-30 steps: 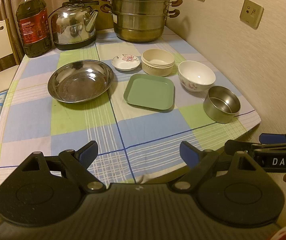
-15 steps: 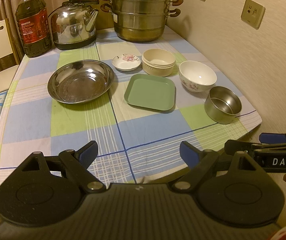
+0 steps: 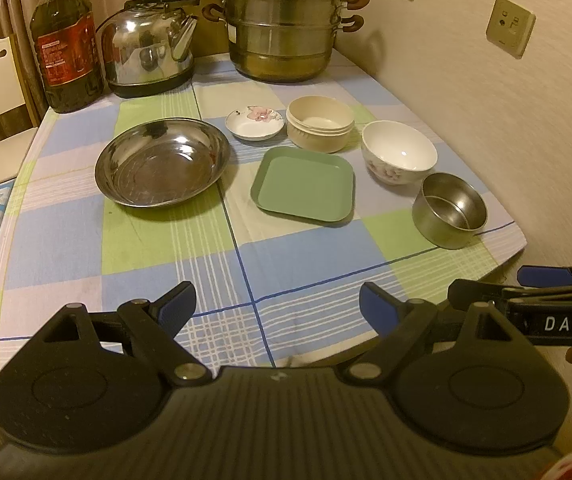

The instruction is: Organize plates and bowls

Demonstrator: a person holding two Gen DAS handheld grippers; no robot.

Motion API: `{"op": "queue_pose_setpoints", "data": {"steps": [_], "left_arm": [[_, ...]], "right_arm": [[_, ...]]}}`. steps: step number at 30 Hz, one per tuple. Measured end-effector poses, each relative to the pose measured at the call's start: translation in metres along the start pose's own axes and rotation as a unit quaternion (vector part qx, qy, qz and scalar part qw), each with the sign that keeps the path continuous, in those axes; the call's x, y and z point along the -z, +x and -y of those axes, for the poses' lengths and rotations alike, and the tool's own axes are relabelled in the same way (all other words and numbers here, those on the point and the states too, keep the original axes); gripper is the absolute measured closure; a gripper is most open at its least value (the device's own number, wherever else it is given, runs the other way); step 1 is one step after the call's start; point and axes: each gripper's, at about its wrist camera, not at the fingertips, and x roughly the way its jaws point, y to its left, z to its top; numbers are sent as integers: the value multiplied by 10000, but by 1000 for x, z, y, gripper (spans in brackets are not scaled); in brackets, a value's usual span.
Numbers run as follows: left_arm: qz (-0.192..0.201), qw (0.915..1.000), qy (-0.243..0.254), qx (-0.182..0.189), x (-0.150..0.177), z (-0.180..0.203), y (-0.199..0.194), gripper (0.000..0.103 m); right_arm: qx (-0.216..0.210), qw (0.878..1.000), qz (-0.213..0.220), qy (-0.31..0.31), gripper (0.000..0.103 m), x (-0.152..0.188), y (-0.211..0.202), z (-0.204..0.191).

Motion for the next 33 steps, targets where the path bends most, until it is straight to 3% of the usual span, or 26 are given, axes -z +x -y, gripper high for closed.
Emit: {"op": "queue_pose_setpoints", "data": {"steps": [12, 23, 33], "left_arm": [[-35, 10000, -79, 4, -14, -17, 11, 15], [-110, 9995, -178, 237, -40, -41, 51, 16], [98, 9987, -61, 505, -66, -55, 107, 33]], "right_arm": [[-44, 10000, -34, 20, 1, -12, 17, -9], [-226, 9996, 75, 138, 1, -36, 54, -16], [-189, 9990, 192, 360, 3, -50, 101, -15]]}}
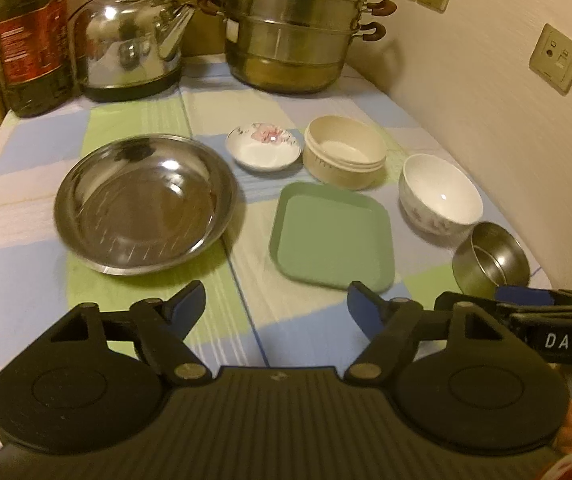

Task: Organize plates and bowls
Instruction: 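Move both grippers open toward the green square plate's edge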

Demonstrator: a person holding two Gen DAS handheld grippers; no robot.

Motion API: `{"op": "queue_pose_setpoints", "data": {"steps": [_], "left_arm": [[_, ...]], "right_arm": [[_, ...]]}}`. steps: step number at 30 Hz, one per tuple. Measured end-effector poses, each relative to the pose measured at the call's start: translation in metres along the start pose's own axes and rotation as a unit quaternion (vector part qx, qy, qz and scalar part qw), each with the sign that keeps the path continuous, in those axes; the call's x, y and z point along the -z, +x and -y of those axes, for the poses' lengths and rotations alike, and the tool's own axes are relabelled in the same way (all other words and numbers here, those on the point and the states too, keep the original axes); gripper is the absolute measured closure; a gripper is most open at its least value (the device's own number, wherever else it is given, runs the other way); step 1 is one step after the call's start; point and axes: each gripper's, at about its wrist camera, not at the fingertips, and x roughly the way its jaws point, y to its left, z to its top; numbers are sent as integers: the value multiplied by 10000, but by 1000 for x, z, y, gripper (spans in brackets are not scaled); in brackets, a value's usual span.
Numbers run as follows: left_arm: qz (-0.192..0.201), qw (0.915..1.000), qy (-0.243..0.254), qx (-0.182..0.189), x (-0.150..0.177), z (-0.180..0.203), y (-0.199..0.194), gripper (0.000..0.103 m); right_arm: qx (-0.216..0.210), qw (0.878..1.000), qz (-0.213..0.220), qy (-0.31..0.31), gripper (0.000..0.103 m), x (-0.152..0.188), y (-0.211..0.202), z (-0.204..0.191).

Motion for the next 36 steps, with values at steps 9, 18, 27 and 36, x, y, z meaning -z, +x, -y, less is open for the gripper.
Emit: {"op": "queue_pose_setpoints", "data": {"steps": [9, 18, 27, 36], "left_arm": [[0, 9995, 254, 175, -19, -4, 56, 46], [-269, 9977, 600, 164, -25, -1, 102, 66], [-419, 9965, 702, 145, -33, -3, 129, 71], [-627, 9951, 752, 123, -34, -4, 145, 84]], "right_arm": [[170, 9994, -36, 309, 20, -6, 46, 9], [346, 9983, 8, 469, 40, -15, 81, 22], [445, 9979, 40, 465, 53, -24, 105, 24], [513, 9980, -13, 378, 71, -28, 117, 23]]}}
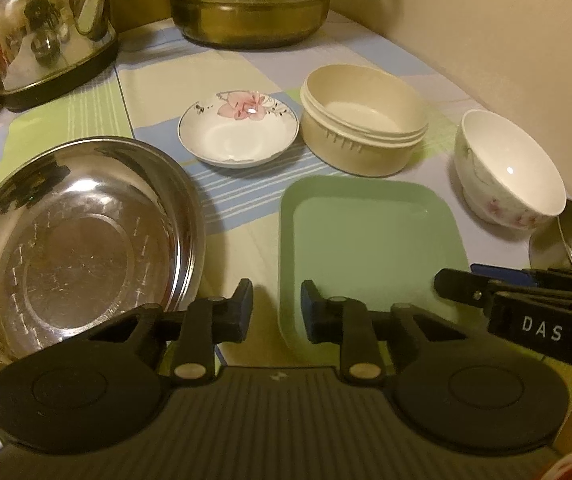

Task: Organize plates and bowls
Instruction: 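Move both grippers open toward the green square plate's edge, then close both grippers on the green square plate's rim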

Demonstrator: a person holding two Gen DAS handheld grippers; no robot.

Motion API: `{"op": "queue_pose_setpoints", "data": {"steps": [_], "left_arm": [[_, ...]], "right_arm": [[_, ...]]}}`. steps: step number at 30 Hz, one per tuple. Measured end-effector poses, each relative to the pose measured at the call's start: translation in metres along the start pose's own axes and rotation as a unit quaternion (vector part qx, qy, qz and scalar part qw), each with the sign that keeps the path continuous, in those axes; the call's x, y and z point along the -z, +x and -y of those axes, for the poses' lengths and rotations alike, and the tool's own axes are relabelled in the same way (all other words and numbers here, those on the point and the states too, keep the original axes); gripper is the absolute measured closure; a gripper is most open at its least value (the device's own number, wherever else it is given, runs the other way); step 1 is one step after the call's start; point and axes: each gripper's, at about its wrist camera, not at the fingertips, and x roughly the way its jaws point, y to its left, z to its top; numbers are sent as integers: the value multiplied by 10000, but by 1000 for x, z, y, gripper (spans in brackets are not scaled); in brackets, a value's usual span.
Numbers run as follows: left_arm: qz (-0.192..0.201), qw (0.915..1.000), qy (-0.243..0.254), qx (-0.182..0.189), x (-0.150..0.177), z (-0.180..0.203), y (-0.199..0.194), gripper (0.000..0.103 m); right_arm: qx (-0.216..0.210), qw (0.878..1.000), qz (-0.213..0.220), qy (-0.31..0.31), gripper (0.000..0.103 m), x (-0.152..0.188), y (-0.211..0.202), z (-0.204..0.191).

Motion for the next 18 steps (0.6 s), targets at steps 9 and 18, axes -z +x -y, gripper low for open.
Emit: {"op": "queue_pose_setpoints", "data": {"steps": [9, 18], "left_arm": [[-100, 9999, 68, 101, 5, 2, 1, 97], [-46, 9998, -18, 213, 15, 2, -17, 97]], "right_arm": [[87, 9999, -53, -78, 96, 1, 2, 4], [44, 9998, 7, -180, 97, 4, -7, 4]]}}
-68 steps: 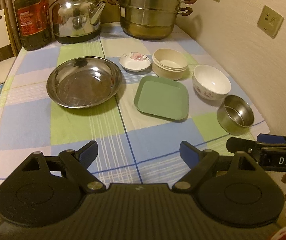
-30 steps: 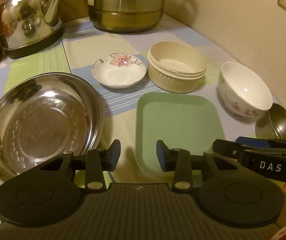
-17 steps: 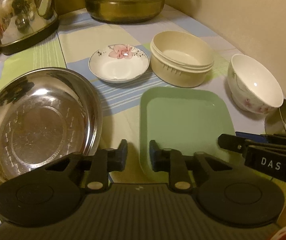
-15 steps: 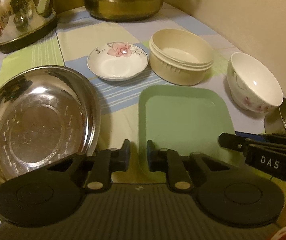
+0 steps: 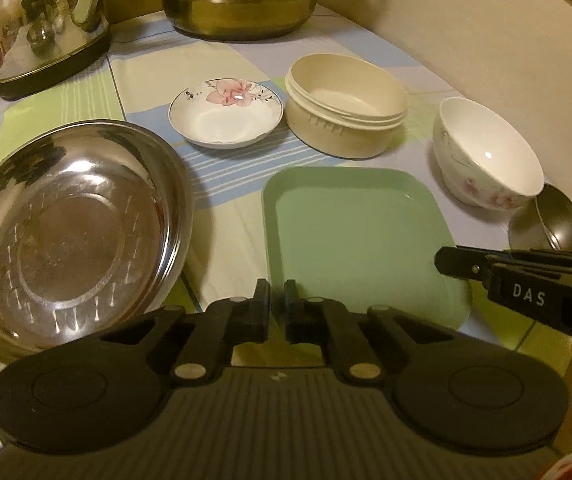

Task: Organize plates and bowls
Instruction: 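Close both grippers on the green square plate's rim, then lift the green plate and lower it into the steel tray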

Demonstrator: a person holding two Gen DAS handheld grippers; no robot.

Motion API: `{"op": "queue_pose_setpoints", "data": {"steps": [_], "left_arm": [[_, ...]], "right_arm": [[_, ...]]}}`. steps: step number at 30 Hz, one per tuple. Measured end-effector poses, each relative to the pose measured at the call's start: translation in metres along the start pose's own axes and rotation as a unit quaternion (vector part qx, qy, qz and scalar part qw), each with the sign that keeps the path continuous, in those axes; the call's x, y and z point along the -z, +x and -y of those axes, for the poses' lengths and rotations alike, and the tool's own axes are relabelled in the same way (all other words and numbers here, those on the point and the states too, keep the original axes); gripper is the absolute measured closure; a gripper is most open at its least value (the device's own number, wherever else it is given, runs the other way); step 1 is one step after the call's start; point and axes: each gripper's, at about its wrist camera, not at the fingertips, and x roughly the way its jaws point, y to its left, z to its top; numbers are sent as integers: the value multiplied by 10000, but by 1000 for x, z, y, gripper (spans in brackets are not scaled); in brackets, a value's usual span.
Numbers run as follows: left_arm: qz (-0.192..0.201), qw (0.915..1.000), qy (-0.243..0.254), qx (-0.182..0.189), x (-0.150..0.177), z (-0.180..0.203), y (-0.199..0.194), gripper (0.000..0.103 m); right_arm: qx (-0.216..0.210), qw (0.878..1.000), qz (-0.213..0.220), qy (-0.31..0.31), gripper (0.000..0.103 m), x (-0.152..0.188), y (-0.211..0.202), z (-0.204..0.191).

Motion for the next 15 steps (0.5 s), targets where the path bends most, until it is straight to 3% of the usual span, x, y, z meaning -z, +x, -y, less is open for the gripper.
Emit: {"op": "queue_pose_setpoints", "data": {"steps": [15], "left_arm": [[446, 9980, -402, -192, -1, -24, -46, 97]], "right_arm": [[-386, 9979, 279, -446, 97, -14, -16, -33]]}}
